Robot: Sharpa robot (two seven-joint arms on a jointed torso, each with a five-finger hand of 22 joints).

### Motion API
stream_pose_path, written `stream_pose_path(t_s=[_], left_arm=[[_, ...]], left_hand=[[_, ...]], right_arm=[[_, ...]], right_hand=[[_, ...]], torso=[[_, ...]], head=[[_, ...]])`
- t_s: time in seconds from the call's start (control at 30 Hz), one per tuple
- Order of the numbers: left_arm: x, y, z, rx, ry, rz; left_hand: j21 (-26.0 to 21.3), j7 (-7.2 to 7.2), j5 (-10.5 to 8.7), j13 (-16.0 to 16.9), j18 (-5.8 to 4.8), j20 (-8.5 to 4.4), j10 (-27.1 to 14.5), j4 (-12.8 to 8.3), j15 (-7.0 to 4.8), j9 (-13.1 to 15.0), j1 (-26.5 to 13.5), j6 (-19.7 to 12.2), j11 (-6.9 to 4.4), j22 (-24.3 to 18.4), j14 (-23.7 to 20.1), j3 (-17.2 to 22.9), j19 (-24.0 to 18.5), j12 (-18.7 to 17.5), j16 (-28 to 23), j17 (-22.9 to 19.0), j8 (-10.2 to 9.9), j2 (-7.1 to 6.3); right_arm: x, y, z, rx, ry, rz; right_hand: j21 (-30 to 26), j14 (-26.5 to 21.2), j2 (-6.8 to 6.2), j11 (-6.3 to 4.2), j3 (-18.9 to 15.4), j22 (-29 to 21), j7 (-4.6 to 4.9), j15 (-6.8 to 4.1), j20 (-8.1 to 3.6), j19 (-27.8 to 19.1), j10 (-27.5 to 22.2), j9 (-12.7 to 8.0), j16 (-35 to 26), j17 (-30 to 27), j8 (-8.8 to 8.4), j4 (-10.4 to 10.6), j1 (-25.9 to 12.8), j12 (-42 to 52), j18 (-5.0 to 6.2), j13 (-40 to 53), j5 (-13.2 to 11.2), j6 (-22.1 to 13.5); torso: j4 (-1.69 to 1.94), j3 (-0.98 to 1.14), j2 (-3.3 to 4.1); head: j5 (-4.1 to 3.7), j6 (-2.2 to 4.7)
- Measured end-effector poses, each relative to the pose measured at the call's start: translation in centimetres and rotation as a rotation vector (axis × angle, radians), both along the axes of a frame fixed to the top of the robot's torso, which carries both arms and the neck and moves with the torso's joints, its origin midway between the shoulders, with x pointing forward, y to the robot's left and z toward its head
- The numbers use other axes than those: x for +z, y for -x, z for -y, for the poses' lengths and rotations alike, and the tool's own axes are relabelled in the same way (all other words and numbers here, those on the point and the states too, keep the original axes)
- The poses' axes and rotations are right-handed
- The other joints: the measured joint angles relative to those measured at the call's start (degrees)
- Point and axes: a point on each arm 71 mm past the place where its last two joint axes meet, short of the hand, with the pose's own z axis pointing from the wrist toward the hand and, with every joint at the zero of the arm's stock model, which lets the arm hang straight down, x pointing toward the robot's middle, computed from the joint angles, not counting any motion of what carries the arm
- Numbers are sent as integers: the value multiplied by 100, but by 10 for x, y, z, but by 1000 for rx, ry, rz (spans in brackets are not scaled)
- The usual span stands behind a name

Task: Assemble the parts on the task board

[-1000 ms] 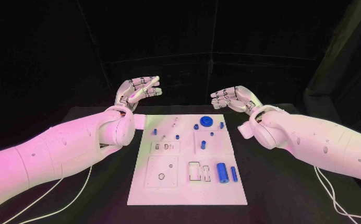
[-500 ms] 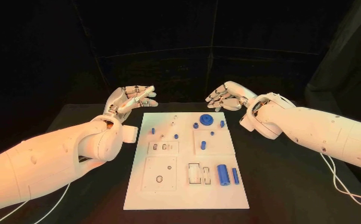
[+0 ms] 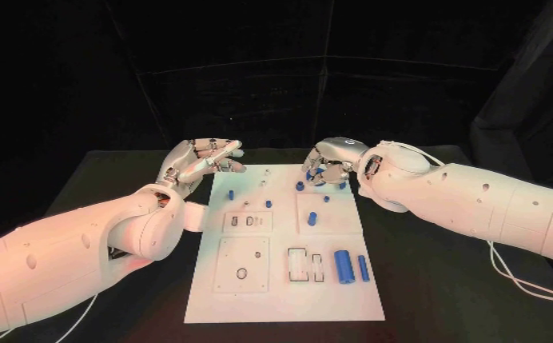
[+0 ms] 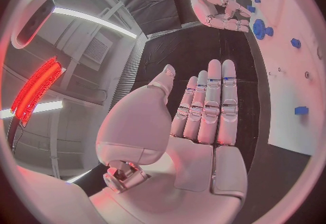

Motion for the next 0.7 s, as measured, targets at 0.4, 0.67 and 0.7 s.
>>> stream_pose_path(t_s=[0.4,0.67,0.7], left_arm=[[1,5,7,-40,6,-14],[0,6,8,-55,7,-23],[0,6,8,-56,7,-24]], left_hand=[[0,0,0,-5,-1,0,-23,0,0,-7,0,0,22,-5,0,0,0,-20,0,21,-23,0],[0,0,0,-10,-2,1,-22,-31,0,-12,23,0,22,-12,-1,0,0,-29,0,38,-23,24],[0,0,0,-10,-2,1,-22,-31,0,-12,23,0,22,-12,0,0,-1,-29,-1,38,-23,24]], right_arm=[[-1,1,-12,-1,114,42],[-2,-2,-21,-4,134,46],[-2,-2,-22,-4,135,46]], right_hand=[[1501,20,-14,48,134,1789,-2,20,72,115,-231,-1,899,903,0,40,-12,0,-178,42,-19,-64],[1830,19,-14,44,267,2195,21,20,70,151,-235,-1,1011,950,0,66,-12,0,-267,60,-19,-142],[1830,19,-14,43,294,2216,21,20,69,151,-266,-1,1012,950,0,79,-12,0,-266,60,-19,-142]], torso=[[24,4,116],[26,9,126],[27,9,126]], head=[[2,30],[12,9],[12,1]])
